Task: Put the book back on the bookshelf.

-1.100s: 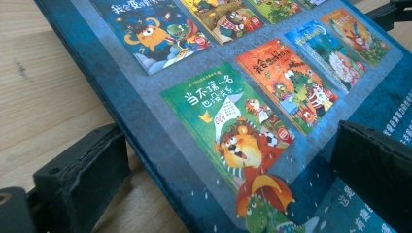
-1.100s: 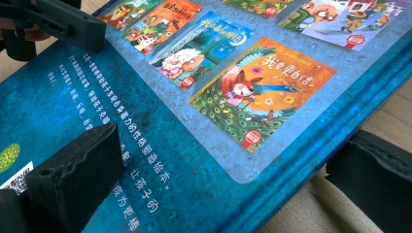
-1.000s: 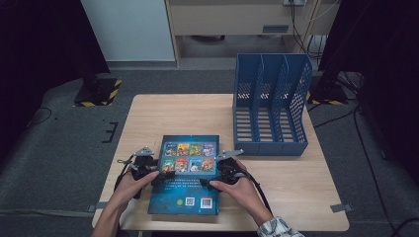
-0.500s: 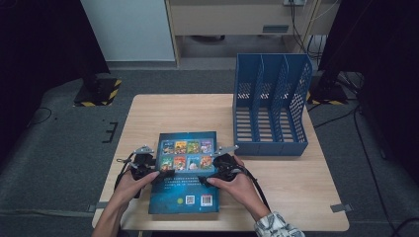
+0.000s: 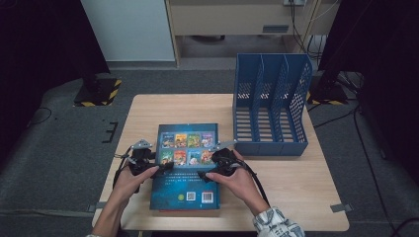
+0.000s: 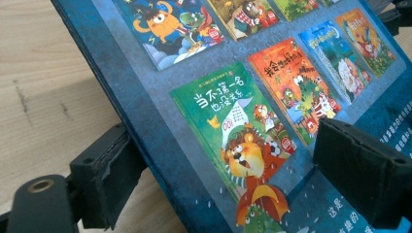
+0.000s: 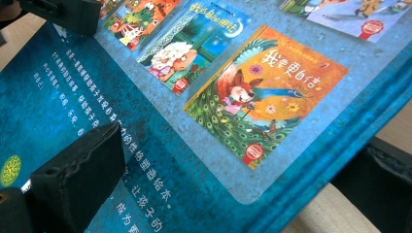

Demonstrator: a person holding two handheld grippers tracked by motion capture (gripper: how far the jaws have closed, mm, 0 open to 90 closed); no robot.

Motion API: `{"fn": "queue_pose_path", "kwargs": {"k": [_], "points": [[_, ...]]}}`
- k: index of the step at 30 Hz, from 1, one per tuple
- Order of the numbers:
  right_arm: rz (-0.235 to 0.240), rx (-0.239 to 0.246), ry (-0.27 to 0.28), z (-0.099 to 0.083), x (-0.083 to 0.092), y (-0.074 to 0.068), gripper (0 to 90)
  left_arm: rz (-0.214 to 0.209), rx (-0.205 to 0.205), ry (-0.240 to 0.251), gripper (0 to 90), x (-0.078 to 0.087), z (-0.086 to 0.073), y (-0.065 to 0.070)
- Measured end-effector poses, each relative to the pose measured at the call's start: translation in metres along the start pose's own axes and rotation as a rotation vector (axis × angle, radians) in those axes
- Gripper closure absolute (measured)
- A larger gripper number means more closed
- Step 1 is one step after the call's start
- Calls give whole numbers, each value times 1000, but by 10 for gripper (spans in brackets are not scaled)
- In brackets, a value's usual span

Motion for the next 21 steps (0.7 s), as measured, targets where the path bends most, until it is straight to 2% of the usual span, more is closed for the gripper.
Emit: {"fn": "queue_pose_path", "kwargs": {"k": [8, 14, 21], "points": [[-34, 22, 13, 10, 8, 1, 41, -2, -22, 24, 178, 8, 10, -2], [-54, 23, 43, 18, 12, 4, 79, 9, -21, 73, 222, 13, 14, -3], [-65, 33, 40, 23, 11, 3, 81, 13, -35, 57, 239, 18, 16, -6]]}}
Point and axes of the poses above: each handheld gripper's, and its own axes: x roughly backward along the jaws, z roughly out of its top, y roughly to its right, the point moved 7 cm from there along -x, roughly forward along the jaws, and after that the axes turned 6 degrees about -x, right-handed, at the moved point
